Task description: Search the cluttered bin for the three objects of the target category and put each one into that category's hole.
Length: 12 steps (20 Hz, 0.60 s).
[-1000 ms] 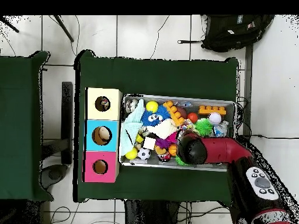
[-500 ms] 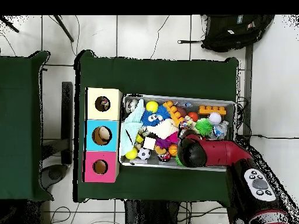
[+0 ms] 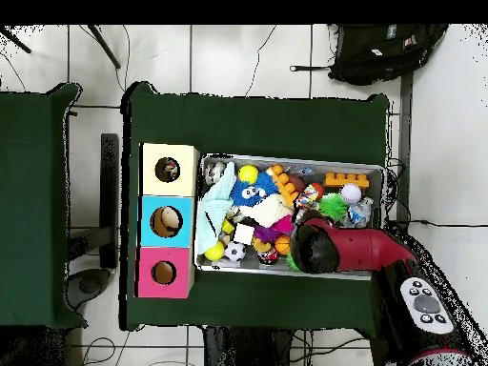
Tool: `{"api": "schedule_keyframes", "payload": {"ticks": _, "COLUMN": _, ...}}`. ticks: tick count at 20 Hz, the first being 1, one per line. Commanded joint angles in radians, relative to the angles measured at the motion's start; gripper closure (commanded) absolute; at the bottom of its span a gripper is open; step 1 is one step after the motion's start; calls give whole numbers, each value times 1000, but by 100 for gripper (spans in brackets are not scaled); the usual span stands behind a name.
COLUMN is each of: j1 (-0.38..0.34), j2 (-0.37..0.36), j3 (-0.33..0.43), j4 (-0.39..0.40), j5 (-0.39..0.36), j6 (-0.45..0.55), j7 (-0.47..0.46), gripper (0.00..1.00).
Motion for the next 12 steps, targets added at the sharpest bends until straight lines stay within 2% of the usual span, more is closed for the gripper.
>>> {"api": "schedule_keyframes", "payload": {"ticks": 1, "j1": 3, "j2": -83, "j3": 44, "j4": 22, "j5": 39, "j6": 111, "j7": -8, "gripper": 100}}
{"api": "schedule_keyframes", "payload": {"ticks": 12, "j1": 11, "j2": -148, "j3": 76, "j4": 32, "j5": 89, "j6": 206, "j7": -28, "gripper": 100}}
